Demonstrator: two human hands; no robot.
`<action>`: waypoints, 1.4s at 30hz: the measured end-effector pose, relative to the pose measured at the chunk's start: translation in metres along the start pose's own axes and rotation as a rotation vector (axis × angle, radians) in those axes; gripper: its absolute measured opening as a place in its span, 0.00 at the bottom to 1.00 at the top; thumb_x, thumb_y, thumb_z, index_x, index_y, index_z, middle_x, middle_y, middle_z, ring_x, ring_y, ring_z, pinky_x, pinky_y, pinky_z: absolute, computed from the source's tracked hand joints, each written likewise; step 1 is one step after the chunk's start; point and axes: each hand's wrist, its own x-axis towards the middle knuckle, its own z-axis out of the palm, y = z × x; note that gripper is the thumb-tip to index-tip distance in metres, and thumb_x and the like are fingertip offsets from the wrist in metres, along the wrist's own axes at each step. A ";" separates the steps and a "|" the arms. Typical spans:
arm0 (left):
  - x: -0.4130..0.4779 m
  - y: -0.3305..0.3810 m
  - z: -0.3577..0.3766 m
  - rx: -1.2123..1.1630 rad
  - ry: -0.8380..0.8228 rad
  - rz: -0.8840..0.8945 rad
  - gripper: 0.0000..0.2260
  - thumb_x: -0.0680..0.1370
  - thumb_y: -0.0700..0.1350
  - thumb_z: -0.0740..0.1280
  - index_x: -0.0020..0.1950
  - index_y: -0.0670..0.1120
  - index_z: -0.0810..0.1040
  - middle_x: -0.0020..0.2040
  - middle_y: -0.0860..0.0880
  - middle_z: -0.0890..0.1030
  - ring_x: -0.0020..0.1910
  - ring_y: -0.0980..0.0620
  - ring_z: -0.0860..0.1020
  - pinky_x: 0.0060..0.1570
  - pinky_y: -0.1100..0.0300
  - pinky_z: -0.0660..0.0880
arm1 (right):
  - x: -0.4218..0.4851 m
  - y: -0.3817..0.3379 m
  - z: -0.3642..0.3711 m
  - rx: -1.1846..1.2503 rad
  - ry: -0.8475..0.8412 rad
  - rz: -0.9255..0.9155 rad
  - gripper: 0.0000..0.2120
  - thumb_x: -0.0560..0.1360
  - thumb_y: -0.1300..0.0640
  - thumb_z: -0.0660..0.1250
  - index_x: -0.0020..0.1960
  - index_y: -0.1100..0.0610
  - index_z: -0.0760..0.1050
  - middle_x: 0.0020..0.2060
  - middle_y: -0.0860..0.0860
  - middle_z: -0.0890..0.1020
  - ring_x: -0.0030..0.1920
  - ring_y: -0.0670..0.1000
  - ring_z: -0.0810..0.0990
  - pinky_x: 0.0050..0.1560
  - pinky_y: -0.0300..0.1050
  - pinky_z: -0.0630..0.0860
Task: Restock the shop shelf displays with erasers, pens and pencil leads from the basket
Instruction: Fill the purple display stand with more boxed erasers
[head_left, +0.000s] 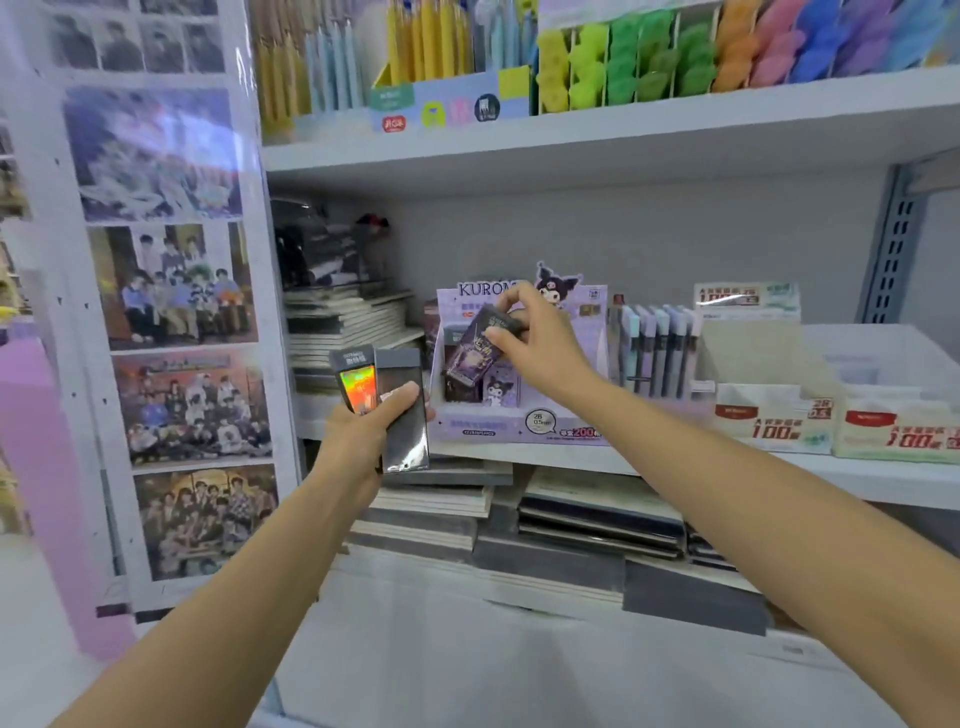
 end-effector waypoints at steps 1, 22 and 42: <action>0.004 -0.001 -0.002 -0.001 0.001 -0.003 0.03 0.75 0.43 0.72 0.44 0.44 0.83 0.39 0.45 0.86 0.38 0.51 0.85 0.43 0.53 0.79 | 0.003 0.003 0.004 -0.039 -0.014 -0.014 0.08 0.77 0.63 0.66 0.52 0.58 0.68 0.45 0.61 0.83 0.46 0.60 0.82 0.51 0.61 0.77; 0.015 -0.018 -0.009 -0.087 -0.035 -0.079 0.18 0.70 0.43 0.75 0.57 0.38 0.80 0.45 0.42 0.86 0.41 0.47 0.85 0.33 0.58 0.80 | 0.026 0.019 0.032 -0.414 0.025 -0.325 0.10 0.72 0.60 0.73 0.53 0.57 0.79 0.49 0.51 0.82 0.51 0.52 0.77 0.56 0.46 0.71; -0.028 -0.006 0.024 -0.063 -0.163 -0.136 0.20 0.72 0.52 0.71 0.59 0.42 0.80 0.50 0.42 0.85 0.45 0.46 0.84 0.40 0.56 0.81 | -0.034 -0.005 0.011 0.377 -0.284 0.225 0.06 0.77 0.63 0.68 0.54 0.58 0.79 0.25 0.50 0.79 0.23 0.43 0.74 0.25 0.33 0.70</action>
